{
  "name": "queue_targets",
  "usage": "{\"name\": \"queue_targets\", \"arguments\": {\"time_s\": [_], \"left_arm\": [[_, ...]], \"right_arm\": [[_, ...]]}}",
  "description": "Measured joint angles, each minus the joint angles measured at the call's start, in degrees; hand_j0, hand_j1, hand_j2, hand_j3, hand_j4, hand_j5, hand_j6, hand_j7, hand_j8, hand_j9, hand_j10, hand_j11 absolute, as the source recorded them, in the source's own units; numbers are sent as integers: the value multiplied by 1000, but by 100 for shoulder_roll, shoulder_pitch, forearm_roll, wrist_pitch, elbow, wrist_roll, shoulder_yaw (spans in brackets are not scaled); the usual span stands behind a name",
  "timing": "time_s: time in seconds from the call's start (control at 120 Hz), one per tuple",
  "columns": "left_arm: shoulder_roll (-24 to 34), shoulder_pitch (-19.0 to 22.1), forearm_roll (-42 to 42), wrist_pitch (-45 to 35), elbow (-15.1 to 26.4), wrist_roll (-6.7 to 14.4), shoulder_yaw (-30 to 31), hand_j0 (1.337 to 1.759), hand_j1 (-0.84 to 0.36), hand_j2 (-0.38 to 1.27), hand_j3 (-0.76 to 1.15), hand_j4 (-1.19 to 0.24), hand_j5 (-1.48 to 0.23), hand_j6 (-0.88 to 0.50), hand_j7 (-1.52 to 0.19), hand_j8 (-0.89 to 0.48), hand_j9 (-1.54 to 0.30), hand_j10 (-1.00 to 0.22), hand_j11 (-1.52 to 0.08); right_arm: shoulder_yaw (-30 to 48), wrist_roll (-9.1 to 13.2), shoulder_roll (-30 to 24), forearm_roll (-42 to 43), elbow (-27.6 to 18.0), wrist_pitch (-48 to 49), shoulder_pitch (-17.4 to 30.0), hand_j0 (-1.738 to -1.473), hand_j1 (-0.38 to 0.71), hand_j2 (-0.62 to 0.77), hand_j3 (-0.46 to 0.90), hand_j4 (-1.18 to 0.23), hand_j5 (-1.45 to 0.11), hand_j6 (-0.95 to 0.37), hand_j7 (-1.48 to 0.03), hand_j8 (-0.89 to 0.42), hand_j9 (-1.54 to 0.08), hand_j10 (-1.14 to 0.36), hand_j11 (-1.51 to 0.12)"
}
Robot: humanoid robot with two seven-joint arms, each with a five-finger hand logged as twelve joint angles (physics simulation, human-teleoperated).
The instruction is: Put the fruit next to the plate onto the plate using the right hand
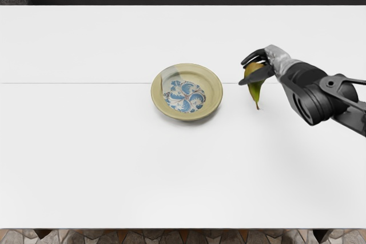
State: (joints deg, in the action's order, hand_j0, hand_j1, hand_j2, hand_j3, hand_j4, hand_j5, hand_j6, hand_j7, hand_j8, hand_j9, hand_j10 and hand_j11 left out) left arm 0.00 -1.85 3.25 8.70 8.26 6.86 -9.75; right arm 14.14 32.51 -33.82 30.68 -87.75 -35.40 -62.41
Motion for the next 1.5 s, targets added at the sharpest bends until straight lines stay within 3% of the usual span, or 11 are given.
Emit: {"name": "queue_targets", "arguments": {"time_s": [0.3, 0.583, 0.8, 0.95, 1.142, 1.5], "left_arm": [[0, 0, 0, 0, 0, 0, 0, 1658, 348, 0, 0, -1, -1, -1, -1, -1, -1, -1, -1], [0, 0, 0, 0, -1, 0, 0, 1658, 348, 0, 0, -1, -1, -1, -1, -1, -1, -1, -1], [0, 0, 0, 0, -1, 0, 0, 1658, 348, 0, 0, -1, -1, -1, -1, -1, -1, -1, -1], [0, 0, 0, 0, 0, 0, 0, 1658, 348, 0, 0, -1, -1, -1, -1, -1, -1, -1, -1], [0, 0, 0, 0, -1, 0, -1, 1658, 348, 0, 0, -1, -1, -1, -1, -1, -1, -1, -1], [0, 0, 0, 0, 0, 0, -1, 1658, 348, 0, 0, -1, -1, -1, -1, -1, -1, -1, -1]], "right_arm": [[404, 4, 458, -245, 45, 9, -2, -1632, 240, 20, -2, -914, -1044, -545, -1134, -350, -1138, -435, -1183], [560, -1, 1470, -313, 821, 541, -4, -1632, 300, 48, -1, -911, -1054, -512, -1134, -318, -1144, -393, -1204], [712, -10, 1780, -321, 1042, 809, -19, -1631, 312, 119, -1, -907, -1060, -522, -1134, -321, -1157, -408, -1224], [734, -10, 1842, -334, 1074, 921, -26, -1630, 331, 97, -1, -885, -1041, -502, -1110, -322, -1132, -417, -1207], [745, -15, 1916, -430, 1078, 982, -42, -1642, 241, -21, 0, -691, -812, -524, -865, -415, -866, -465, -911], [883, -18, 1933, -603, 1081, 987, -73, -1655, -22, -41, 0, -306, -385, -277, -393, -258, -394, -262, -401]]}}
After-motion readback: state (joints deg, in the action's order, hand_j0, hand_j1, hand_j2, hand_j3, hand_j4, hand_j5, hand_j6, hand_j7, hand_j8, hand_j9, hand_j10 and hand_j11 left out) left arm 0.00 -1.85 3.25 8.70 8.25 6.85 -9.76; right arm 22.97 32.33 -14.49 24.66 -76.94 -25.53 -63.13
